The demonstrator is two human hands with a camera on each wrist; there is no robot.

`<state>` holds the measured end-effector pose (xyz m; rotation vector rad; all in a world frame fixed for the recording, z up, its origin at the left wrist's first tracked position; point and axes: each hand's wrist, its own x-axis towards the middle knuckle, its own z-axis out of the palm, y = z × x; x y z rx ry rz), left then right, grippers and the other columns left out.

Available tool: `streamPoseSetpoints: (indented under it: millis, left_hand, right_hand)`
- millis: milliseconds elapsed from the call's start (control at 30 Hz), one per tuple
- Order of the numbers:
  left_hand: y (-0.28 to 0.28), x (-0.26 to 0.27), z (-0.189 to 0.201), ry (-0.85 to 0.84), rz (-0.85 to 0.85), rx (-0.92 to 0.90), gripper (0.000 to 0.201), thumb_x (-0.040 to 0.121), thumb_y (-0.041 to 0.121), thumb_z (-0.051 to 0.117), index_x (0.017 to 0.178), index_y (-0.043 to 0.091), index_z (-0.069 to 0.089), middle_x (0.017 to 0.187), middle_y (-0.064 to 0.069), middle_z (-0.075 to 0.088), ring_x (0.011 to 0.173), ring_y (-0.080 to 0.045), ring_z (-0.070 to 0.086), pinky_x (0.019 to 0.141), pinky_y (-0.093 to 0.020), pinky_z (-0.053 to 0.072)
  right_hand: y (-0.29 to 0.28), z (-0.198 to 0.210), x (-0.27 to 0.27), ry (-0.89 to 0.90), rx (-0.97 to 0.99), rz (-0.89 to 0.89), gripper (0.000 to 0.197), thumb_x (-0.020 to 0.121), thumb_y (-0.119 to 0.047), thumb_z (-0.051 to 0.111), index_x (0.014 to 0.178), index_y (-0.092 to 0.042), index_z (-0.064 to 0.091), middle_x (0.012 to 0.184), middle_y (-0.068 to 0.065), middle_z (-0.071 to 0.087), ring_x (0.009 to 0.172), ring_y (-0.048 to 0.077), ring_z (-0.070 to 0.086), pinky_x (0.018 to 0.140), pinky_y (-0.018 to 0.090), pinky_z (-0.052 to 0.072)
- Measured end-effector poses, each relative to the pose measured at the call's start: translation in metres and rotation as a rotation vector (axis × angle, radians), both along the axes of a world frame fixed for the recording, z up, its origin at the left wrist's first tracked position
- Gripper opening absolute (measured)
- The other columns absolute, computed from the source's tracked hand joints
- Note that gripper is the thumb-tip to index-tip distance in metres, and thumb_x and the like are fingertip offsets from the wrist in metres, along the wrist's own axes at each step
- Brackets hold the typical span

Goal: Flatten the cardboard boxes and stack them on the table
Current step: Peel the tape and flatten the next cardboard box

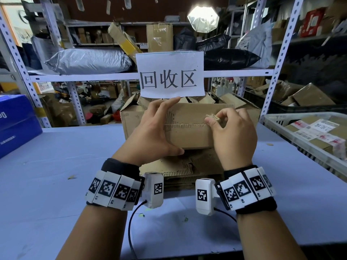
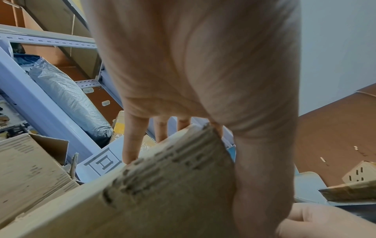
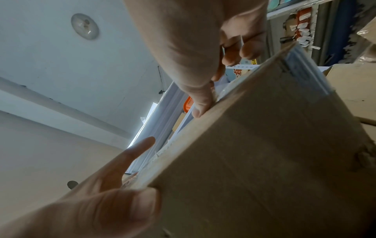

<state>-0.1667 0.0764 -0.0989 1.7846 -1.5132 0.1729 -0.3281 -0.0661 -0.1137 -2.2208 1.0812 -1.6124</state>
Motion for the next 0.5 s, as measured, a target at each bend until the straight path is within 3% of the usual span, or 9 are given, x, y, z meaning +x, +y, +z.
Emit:
streamPoseSetpoints:
  millis: [100, 500]
  left_hand:
    - [-0.0006, -0.0012, 0.0, 0.001, -0.002, 0.005, 0.125, 0.049, 0.04, 0.096, 0.148, 0.06, 0.022, 0.143, 0.02, 0.027, 0.135, -0.013, 0.038, 0.107, -0.049, 0.048]
    - [-0.0004, -0.0006, -0.0003, 0.001, -0.011, 0.007, 0.126, 0.05, 0.038, 0.098, 0.149, 0.059, 0.022, 0.145, 0.019, 0.026, 0.136, -0.013, 0.036, 0.109, -0.047, 0.045]
  right_hand:
    - [-0.0003, -0.0017, 0.0006, -0.013, 0.003, 0.022, 0.026, 0.088, -0.045, 0.071, 0.092, -0.021, 0.064, 0.099, -0.002, 0.063, 0.093, 0.022, 0.058, 0.067, 0.029, 0.036]
    - [-0.0057, 0.0003, -0.0035, -0.03, 0.062, 0.058, 0.021, 0.092, -0.043, 0.068, 0.087, -0.023, 0.068, 0.084, -0.006, 0.068, 0.079, 0.019, 0.06, 0.061, 0.028, 0.035]
